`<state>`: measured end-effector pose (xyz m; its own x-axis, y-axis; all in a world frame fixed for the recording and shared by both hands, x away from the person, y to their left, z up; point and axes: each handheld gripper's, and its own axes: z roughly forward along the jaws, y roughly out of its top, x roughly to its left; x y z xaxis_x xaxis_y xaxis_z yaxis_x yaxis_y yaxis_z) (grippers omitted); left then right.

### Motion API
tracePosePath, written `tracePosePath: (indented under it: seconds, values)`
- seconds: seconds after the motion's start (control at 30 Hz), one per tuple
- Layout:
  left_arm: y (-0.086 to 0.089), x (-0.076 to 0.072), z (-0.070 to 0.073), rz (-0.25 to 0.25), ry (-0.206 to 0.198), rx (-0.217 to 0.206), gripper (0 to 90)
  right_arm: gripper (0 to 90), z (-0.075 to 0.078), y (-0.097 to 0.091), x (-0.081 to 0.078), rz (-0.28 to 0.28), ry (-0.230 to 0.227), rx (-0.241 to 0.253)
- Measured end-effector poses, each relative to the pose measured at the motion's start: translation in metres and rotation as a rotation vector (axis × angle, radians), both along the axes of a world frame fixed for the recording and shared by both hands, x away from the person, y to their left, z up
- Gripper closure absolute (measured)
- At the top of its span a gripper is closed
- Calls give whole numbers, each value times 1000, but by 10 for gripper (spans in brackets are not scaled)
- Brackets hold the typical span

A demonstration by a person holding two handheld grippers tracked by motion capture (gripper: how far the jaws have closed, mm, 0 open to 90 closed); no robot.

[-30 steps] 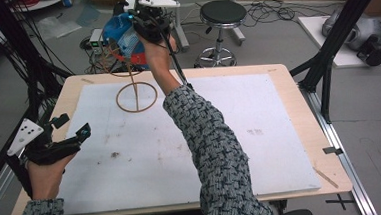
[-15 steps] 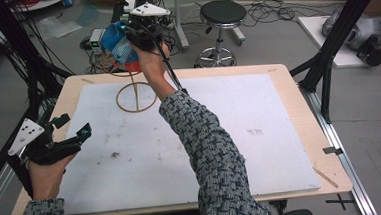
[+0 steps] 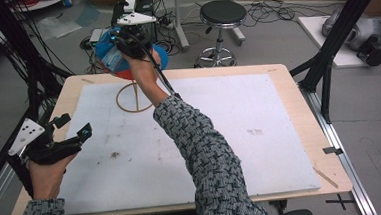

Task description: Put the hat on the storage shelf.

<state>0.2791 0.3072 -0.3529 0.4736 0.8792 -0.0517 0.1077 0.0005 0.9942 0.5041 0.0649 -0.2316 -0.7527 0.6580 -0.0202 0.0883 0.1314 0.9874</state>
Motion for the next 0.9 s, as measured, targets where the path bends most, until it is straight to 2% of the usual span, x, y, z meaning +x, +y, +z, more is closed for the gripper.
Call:
tracePosePath:
  seconds: [0.57, 0.77, 0.9]
  values:
    - [0, 0, 1, -2, -2, -3, 175, 898, -11, 17, 0, 0, 9, -60]
    - [0, 0, 1, -1, -2, -3, 176, 898, -10, 17, 1, -4, 5, -67]
    - [-1, 0, 0, -5, 0, -2, 176, 898, -9, 23, 4, -14, 0, -97]
